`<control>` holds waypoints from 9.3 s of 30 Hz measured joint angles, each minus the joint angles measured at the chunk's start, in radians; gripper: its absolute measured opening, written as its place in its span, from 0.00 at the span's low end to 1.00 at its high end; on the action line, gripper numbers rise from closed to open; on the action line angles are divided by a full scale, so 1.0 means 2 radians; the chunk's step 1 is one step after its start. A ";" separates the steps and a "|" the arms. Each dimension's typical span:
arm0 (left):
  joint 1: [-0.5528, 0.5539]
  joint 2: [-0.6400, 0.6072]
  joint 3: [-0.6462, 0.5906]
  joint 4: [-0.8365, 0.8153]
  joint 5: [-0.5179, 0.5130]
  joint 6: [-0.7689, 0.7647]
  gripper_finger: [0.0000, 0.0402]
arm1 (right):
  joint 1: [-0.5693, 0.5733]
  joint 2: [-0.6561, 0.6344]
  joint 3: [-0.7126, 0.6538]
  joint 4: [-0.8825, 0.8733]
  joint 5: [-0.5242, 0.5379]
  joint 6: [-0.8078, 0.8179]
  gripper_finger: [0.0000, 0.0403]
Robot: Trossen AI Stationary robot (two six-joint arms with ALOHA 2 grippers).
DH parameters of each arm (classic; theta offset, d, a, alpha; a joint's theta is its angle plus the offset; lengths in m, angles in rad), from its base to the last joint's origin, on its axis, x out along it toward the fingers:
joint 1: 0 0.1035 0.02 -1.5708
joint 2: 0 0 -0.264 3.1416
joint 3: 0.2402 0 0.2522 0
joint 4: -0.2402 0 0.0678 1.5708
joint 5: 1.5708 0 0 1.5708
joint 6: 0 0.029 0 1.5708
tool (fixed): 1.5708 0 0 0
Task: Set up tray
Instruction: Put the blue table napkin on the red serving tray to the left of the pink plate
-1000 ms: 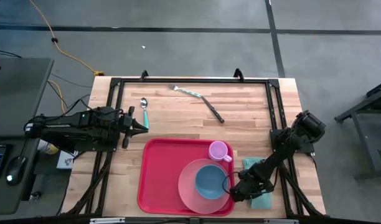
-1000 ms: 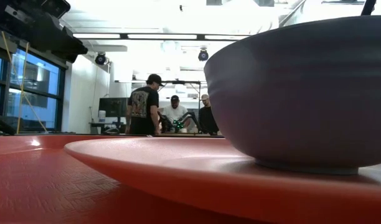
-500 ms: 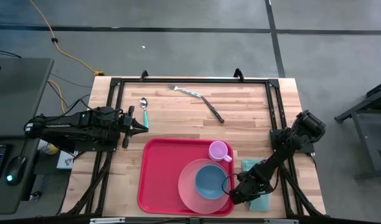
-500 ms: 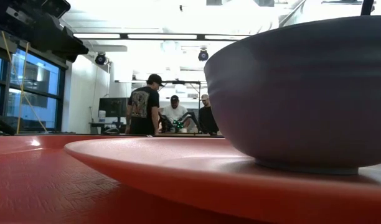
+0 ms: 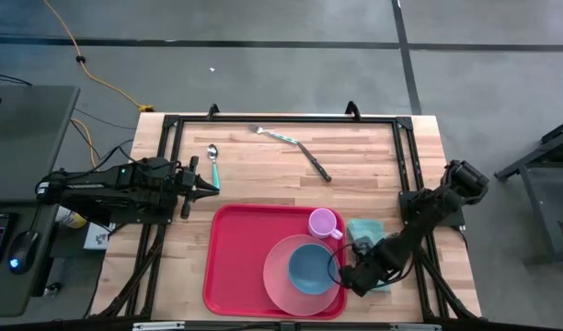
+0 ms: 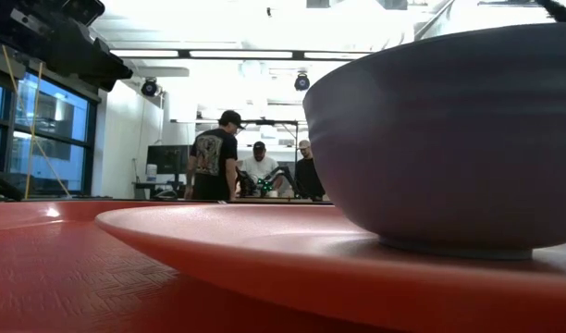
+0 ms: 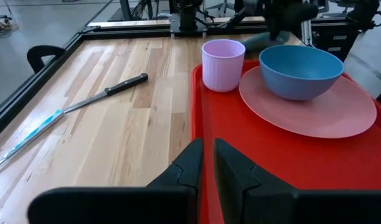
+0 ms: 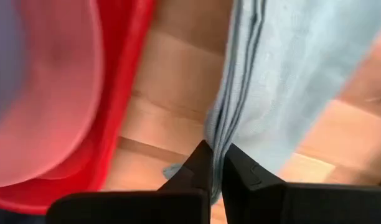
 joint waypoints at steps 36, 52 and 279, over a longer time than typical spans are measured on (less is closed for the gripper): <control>0.000 0.000 0.000 0.000 0.000 -0.001 0.17 | -0.026 -0.014 0.291 -0.328 0.143 -0.094 0.00; 0.000 0.000 0.000 0.000 0.000 -0.001 0.17 | -0.086 -0.014 0.328 -0.328 0.246 -0.200 0.00; -0.374 0.359 0.133 0.009 -0.132 -0.084 0.17 | -0.415 0.015 0.264 -0.089 0.060 -0.864 0.00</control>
